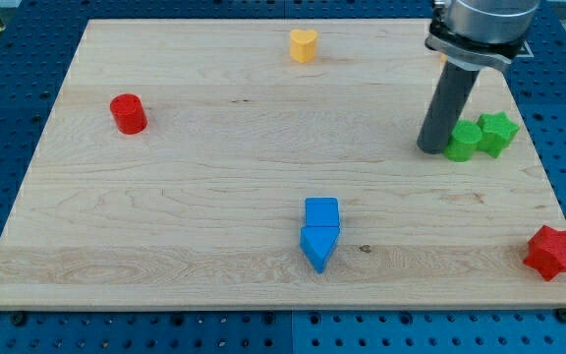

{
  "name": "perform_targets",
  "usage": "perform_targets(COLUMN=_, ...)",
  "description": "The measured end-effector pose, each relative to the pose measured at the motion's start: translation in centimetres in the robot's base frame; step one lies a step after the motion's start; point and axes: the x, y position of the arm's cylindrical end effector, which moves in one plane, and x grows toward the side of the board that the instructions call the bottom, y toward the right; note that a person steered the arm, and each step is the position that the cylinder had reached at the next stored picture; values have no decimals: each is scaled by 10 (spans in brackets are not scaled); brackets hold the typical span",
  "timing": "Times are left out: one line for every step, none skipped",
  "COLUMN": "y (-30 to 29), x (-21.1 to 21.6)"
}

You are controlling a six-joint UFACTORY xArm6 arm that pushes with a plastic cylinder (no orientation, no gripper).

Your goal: Push the red star into the red circle

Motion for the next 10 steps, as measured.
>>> perform_targets(y=7, x=0)
perform_targets(y=-18, x=25)
perform_targets(y=-5, x=51)
perform_targets(y=46, x=53)
perform_targets(y=106, x=72)
perform_targets(y=151, x=132)
perform_targets(y=148, x=178)
perform_targets(y=95, x=174)
perform_targets(y=39, x=133)
perform_targets(y=9, x=117)
